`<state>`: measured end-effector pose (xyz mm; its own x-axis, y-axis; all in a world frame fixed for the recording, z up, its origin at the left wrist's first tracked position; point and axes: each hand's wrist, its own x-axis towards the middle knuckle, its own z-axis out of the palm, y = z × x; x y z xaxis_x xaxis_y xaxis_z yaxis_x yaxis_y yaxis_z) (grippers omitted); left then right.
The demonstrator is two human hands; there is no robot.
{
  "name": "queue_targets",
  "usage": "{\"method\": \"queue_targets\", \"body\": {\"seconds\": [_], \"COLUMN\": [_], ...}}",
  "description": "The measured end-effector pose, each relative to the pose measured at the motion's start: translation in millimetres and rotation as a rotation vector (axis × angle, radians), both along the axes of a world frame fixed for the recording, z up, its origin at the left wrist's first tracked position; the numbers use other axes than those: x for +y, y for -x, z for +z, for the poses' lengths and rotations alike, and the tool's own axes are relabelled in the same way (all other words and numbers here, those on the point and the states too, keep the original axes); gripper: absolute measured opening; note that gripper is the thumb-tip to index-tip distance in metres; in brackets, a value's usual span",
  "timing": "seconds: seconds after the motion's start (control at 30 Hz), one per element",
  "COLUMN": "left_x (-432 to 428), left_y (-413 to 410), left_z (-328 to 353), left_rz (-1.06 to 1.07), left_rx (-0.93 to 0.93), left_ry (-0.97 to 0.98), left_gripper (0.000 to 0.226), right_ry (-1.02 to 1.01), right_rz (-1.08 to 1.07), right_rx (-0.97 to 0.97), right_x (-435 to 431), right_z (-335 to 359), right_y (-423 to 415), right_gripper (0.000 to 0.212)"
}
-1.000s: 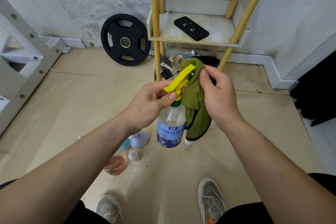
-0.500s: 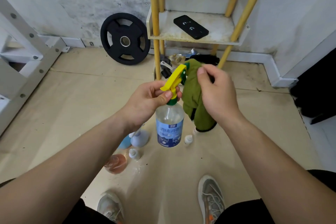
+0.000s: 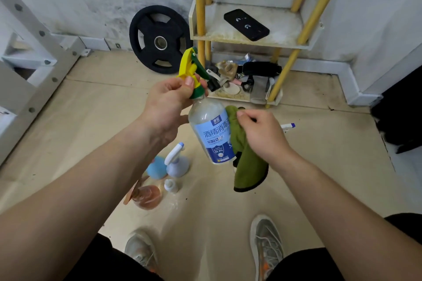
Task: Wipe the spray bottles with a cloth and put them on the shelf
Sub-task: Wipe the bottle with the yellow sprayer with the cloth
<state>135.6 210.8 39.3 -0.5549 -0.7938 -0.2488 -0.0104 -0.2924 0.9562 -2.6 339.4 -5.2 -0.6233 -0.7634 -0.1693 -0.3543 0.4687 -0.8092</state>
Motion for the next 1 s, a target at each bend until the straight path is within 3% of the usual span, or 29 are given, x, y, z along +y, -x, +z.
{"method": "queue_targets", "body": {"seconds": [0.07,0.13,0.3,0.43,0.53,0.63,0.73,0.87,1.0], "left_x": [0,1,6,6,4,2,1,-2,-6], "left_y": [0,0,5,7,7,6,5,0,-3], "left_z": [1,1,-5,-6,-3,1,3,5,6], "left_rz": [-0.003,0.005,0.107,0.168,0.176,0.166,0.159,0.089,0.068], "left_rx": [0.013,0.014,-0.011,-0.002,-0.003,-0.002,-0.019,-0.041,-0.007], "left_ry": [-0.024,-0.040,-0.085,-0.128,-0.124,-0.119,-0.089,-0.047,-0.094], "left_gripper": [0.021,0.021,0.017,0.014,0.017,0.018,0.015,0.018,0.018], "right_ry": [0.004,0.023,0.178,0.161,0.173,0.201,0.187,0.092,0.074], "right_rz": [-0.033,-0.044,0.062,0.091,0.117,0.048,0.048,0.023,-0.068], "right_rx": [-0.197,-0.196,0.438,0.829,0.968,0.772,0.361,-0.232,-0.562], "right_x": [-1,-3,-1,0,2,1,-4,-3,3], "right_z": [-1,3,16,4,-3,2,5,6,8], "right_y": [10,8,-32,-60,-67,-58,-30,-1,4], "right_gripper": [0.042,0.041,0.024,0.046,0.048,0.043,0.025,0.032,0.027]}}
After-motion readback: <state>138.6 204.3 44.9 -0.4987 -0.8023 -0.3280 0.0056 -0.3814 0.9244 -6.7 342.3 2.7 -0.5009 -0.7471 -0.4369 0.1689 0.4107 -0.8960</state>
